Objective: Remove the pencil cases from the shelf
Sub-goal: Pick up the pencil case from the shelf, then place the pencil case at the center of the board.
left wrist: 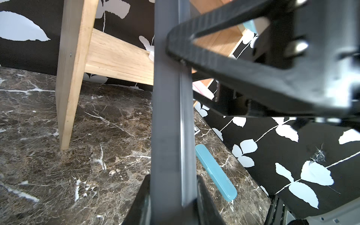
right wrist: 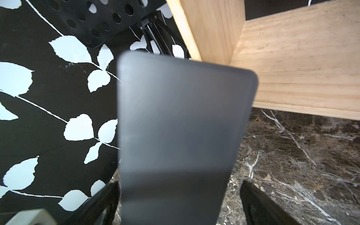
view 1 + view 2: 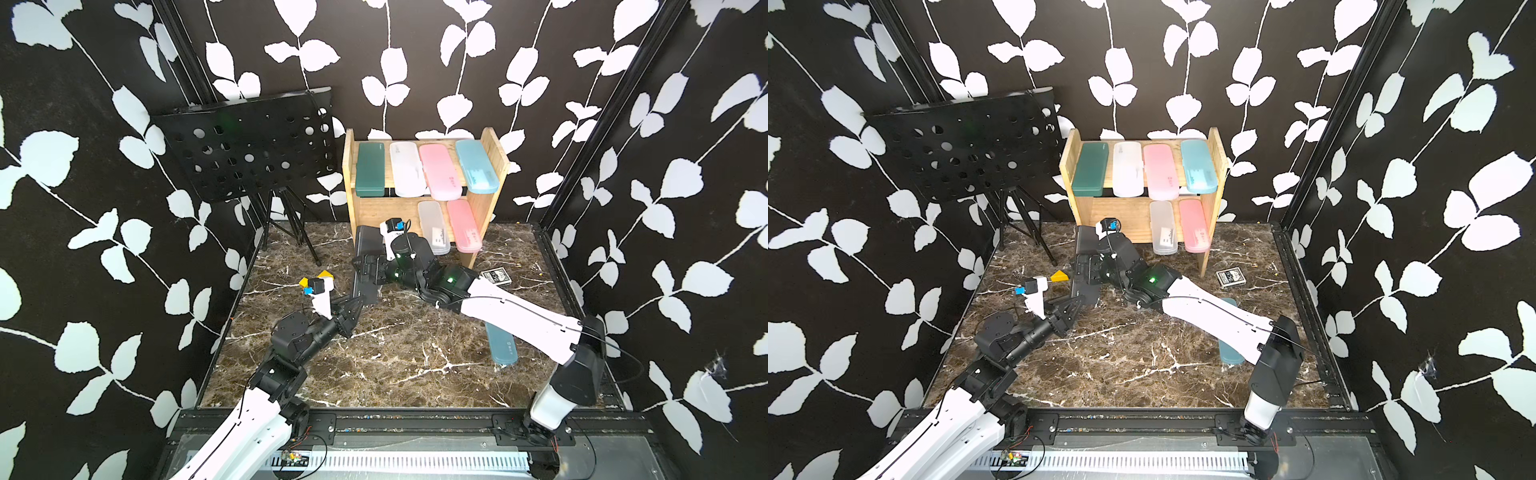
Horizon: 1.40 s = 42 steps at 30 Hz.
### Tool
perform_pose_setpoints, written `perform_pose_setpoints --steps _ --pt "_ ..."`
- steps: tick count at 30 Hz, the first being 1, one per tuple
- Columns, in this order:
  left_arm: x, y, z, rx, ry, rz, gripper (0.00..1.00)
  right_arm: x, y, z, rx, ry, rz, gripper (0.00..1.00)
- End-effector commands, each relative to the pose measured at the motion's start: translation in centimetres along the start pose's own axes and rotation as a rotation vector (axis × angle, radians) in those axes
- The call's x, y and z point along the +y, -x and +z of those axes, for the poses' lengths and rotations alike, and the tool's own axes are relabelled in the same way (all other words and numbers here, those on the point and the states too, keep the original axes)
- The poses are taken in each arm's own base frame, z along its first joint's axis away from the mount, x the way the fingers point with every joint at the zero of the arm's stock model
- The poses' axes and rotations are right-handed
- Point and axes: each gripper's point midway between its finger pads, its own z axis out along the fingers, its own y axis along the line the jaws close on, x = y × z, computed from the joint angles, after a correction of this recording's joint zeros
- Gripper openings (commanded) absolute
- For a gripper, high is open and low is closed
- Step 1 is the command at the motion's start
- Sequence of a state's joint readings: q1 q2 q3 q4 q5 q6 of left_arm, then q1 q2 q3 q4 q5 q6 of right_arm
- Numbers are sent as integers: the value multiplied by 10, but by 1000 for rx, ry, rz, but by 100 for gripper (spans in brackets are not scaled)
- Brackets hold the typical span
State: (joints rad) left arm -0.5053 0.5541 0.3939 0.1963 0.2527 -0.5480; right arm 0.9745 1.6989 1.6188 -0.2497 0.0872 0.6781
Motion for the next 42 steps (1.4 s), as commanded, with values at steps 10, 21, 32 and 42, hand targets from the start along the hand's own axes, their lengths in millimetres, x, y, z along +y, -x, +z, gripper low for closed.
perform_pose_setpoints --steps 10,21,32,42 --pt "-21 29 -9 -88 -57 44 0 11 -14 13 41 110 52 71" --pt "-17 31 -13 -94 -24 51 99 -37 -35 -16 127 -81 20 64" --pt "-11 25 -8 -70 0 33 99 -193 -165 -91 554 -436 5 59" --pt "-8 19 -7 -54 3 21 99 -276 -207 -121 658 -618 76 62"
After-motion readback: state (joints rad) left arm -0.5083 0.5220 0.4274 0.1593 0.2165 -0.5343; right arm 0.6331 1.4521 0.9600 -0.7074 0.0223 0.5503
